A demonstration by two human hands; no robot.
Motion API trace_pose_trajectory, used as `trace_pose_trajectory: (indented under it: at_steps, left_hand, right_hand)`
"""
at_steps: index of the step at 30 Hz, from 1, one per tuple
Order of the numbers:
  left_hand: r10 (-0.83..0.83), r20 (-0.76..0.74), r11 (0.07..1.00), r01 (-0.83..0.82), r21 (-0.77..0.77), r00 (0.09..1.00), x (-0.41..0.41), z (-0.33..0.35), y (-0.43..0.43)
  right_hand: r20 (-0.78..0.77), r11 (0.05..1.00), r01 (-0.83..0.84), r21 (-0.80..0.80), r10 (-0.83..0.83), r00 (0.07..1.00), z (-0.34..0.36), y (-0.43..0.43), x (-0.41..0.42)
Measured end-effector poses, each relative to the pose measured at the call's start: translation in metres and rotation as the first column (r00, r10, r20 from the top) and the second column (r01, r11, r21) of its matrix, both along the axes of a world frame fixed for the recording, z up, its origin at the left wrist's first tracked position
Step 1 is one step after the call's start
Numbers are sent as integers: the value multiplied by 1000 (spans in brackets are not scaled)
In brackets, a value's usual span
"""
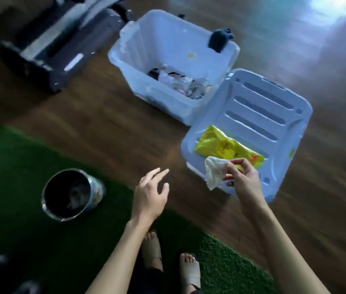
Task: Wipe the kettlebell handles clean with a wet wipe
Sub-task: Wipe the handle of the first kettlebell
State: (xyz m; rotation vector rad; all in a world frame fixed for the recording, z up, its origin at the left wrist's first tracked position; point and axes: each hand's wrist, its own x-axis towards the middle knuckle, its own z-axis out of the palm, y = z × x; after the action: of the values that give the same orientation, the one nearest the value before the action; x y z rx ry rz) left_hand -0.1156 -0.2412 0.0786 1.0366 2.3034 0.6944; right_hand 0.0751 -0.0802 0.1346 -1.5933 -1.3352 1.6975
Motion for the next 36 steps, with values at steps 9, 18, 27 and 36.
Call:
trace_pose_trajectory:
  at_steps: [9,18,27,36]
  left_hand:
    - [568,38,822,-569,11,822,-43,65,-339]
    - [850,168,502,-864,30,500,-50,30,-672]
    - [956,150,259,-965,-36,251,-75,33,-946]
    - [988,128,105,-984,-143,87,-134,-18,-1130]
  right_hand:
    - [-133,792,-608,-43,599,790,33,-267,-166]
    - [-4,514,-855,-66,857,515,2,-595,-241]
    - [2,305,-943,-133,952,307,-23,-878,-299]
    - [92,156,-968,-197,986,140,-78,-1067,-390]
